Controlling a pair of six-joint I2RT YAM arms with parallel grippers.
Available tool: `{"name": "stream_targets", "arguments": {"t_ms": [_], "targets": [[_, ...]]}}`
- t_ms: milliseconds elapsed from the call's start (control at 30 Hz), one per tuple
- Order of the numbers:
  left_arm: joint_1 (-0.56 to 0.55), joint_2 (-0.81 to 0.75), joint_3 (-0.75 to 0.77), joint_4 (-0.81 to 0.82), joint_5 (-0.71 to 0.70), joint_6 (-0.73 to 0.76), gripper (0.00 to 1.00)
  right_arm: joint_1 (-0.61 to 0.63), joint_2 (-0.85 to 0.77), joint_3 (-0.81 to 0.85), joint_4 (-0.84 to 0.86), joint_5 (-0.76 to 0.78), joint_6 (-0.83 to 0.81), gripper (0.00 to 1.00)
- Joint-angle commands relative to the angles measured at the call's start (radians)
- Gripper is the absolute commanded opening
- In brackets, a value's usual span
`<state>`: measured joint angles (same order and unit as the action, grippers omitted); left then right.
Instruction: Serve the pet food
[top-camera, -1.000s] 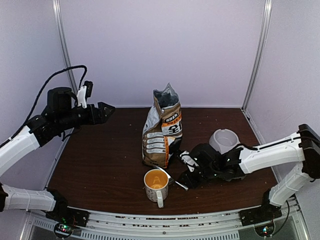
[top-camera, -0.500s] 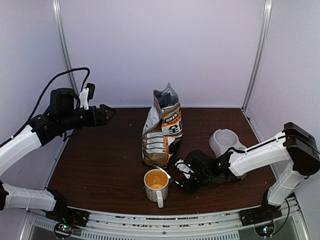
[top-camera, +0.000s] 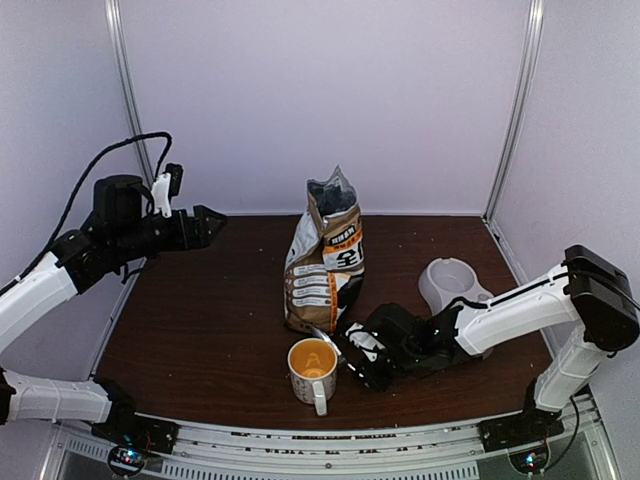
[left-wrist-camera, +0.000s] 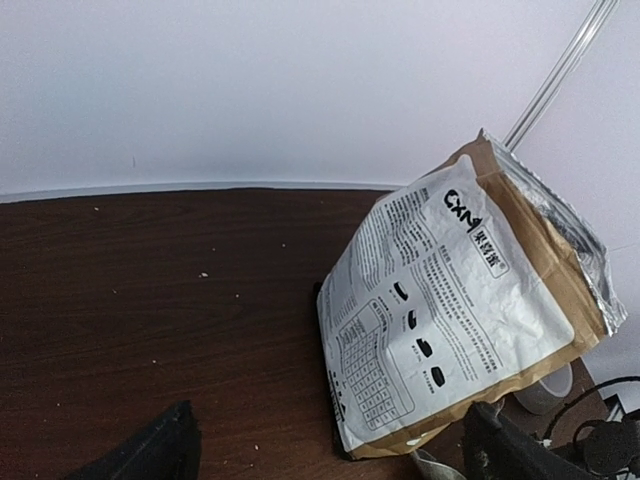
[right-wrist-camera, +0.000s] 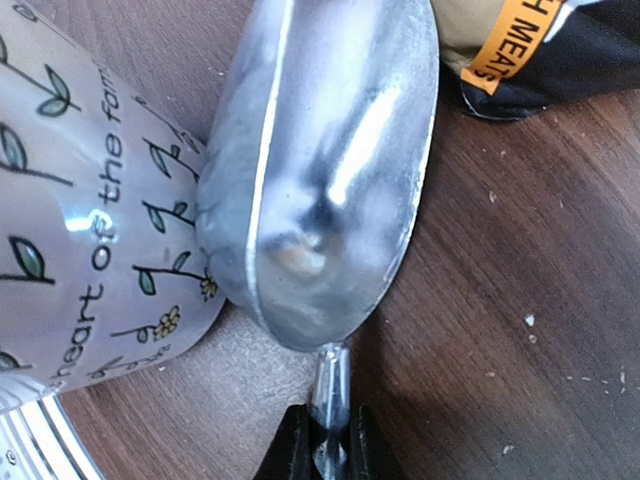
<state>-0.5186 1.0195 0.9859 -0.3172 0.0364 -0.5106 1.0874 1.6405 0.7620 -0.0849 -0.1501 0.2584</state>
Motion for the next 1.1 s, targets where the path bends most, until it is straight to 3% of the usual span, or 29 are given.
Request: {"name": "stream_targets", "arguments": {"t_ms": [0,433,733,1067], "targets": [[0.003,-0.03,0.046,0.001,-0.013,0.011,0.94,-0.006,-0.086,0.0,-0.074,0.119,-0.007,0.0],[-0.053,0.091,0.227,-0.109,0.105,-0.023,0.91,0.004,-0.459,0.14,-0.495,0.412,-0.113,0.0],[-0.196,0.287,0.438,-0.198,0.295,-0.102,0.9,0.133,-0.401,0.395,-0.675,0.661,-0.298,0.0],[-0.231,0.345,0.42,-0.191,0.474,-0.199,0.9,0.211,-0.29,0.519,-0.605,0.811,-0.497,0.0]]}}
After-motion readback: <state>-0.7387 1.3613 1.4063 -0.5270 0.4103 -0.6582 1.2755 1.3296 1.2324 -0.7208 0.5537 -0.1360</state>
